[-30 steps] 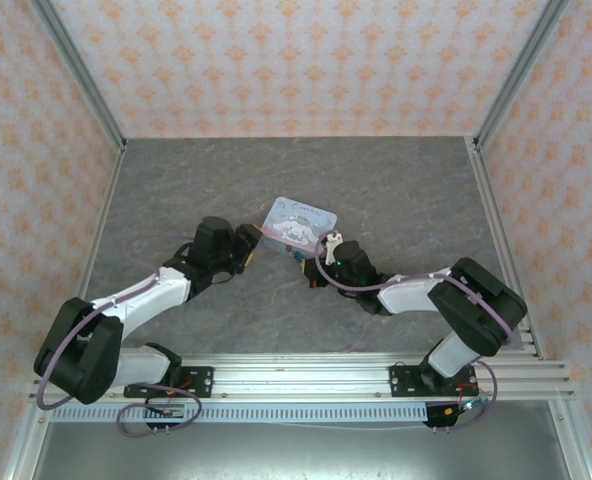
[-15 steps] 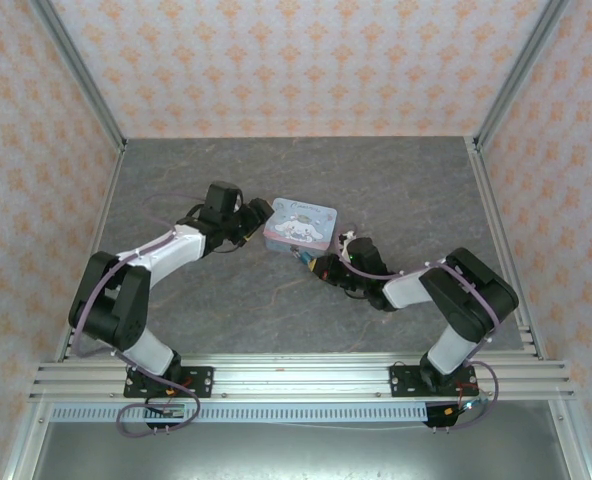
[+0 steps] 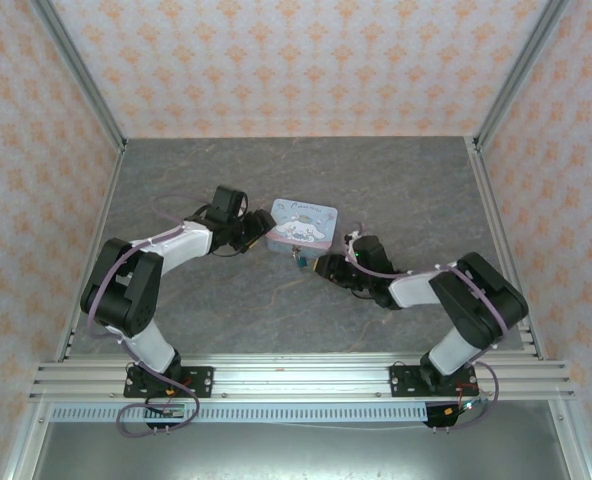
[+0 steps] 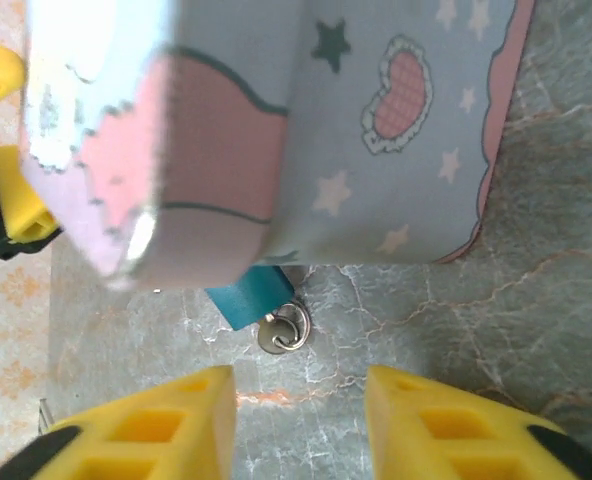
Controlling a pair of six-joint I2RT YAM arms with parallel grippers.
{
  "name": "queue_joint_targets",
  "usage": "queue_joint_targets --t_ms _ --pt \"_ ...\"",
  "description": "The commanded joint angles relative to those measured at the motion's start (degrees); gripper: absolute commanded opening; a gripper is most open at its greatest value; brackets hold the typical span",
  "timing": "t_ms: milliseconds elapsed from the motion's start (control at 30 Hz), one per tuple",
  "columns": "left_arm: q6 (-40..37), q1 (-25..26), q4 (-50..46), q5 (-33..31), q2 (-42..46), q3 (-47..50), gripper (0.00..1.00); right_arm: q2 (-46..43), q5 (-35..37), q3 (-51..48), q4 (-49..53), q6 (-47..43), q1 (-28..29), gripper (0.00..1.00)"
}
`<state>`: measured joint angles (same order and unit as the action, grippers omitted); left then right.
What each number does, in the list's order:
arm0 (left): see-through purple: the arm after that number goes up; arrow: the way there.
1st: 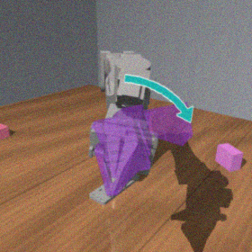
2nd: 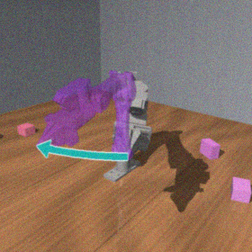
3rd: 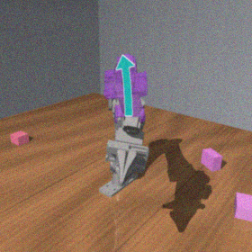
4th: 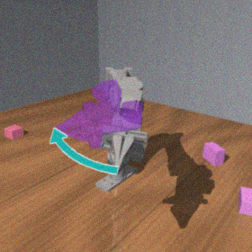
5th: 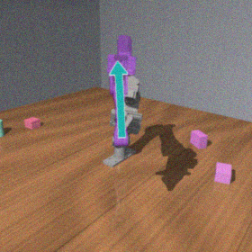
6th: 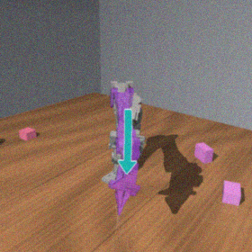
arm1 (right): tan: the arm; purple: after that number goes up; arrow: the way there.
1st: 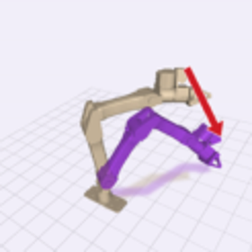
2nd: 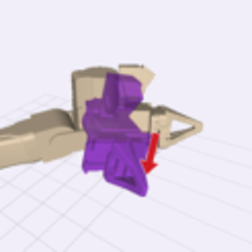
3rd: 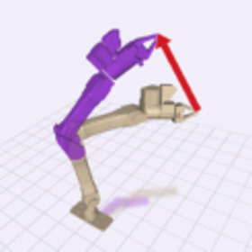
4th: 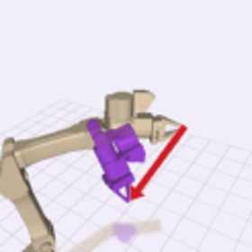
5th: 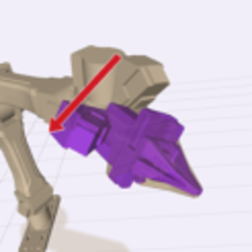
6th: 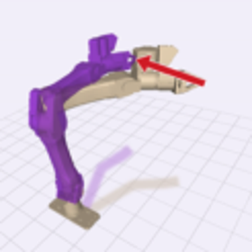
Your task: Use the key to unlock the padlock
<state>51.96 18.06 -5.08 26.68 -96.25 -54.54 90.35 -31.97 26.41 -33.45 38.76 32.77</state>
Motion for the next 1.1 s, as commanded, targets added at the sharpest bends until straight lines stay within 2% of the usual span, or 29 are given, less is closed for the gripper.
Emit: queue_joint_targets --t_ms 0,100,267,433,567,833,1067 --pt "-0.4 1.1 -1.1 0.4 -0.2 2.9 0.65 -5.4 1.2 -0.3 4.4 -6.6 -0.3 0.49" --pt "0.7 1.6 0.0 0.1 0.5 4.8 0.65 -7.5 -1.6 0.4 4.2 -10.8 -0.3 0.58" --pt "2.7 3.1 2.2 -0.7 1.6 7.6 0.65 -4.7 -6.4 3.0 2.9 -15.9 0.2 0.6" --pt "3.7 4.6 2.1 -2.2 2.1 8.2 0.64 -1.0 -5.0 7.7 6.5 -20.0 2.3 0.62" --pt "4.2 4.9 2.1 -2.9 2.6 8.7 0.64 2.1 -2.7 9.7 7.9 -19.8 2.3 0.62" --pt "4.2 5.1 1.4 -3.2 3.3 8.3 0.64 4.9 -4.6 7.9 0.7 -17.9 2.4 0.67" --pt "4.4 5.1 1.6 -3.1 3.1 8.3 0.64 5.4 -5.8 5.9 -5.3 -17.8 2.0 0.64"
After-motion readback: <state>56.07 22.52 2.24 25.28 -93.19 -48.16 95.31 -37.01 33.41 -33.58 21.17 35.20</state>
